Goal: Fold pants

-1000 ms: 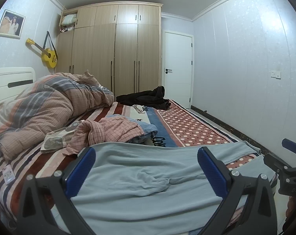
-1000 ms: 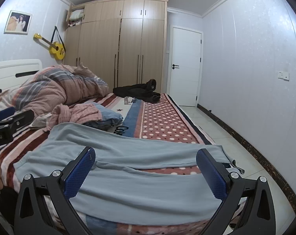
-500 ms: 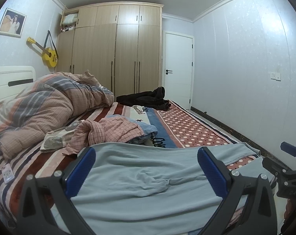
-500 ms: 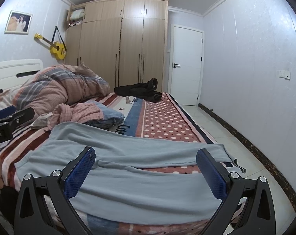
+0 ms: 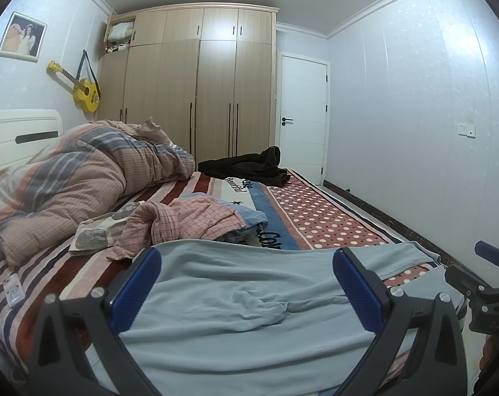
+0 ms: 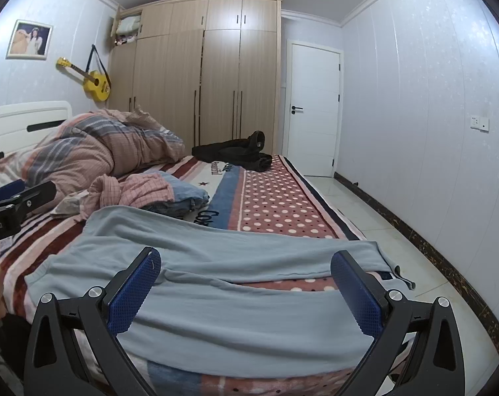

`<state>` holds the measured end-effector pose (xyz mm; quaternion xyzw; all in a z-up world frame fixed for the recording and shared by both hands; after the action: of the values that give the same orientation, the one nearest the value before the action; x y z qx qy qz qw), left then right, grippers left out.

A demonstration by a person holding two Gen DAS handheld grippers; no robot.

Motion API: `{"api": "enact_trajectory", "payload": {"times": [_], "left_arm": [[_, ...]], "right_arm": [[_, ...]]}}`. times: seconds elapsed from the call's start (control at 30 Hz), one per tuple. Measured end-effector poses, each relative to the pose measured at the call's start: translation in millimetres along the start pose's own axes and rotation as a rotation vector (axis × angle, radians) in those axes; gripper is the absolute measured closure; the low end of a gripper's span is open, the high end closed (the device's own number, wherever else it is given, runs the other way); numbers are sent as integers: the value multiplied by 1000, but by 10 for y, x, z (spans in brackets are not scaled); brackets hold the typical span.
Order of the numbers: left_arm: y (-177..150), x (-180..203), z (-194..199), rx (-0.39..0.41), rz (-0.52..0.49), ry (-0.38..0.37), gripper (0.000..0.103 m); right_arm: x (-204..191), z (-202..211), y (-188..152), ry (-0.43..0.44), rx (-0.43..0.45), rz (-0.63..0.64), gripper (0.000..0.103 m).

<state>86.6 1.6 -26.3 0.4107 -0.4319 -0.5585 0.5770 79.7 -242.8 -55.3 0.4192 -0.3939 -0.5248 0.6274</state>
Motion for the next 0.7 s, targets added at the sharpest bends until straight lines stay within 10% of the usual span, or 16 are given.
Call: {"api": "enact_trajectory", "payload": {"times": [0.7], "left_arm": [[-23, -34, -26, -11, 22, 7, 1]], "right_arm": [[9, -5, 1, 4, -4, -7, 1]]}}
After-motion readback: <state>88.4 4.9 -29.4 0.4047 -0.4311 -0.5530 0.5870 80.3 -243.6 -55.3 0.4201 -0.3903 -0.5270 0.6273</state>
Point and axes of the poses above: each gripper's, at about its wrist camera, not at the fingertips, and z roughly against the way its jaws point, x to its right, y to its top, the point moved 9 cm from there along -z, roughly the way its jaws point
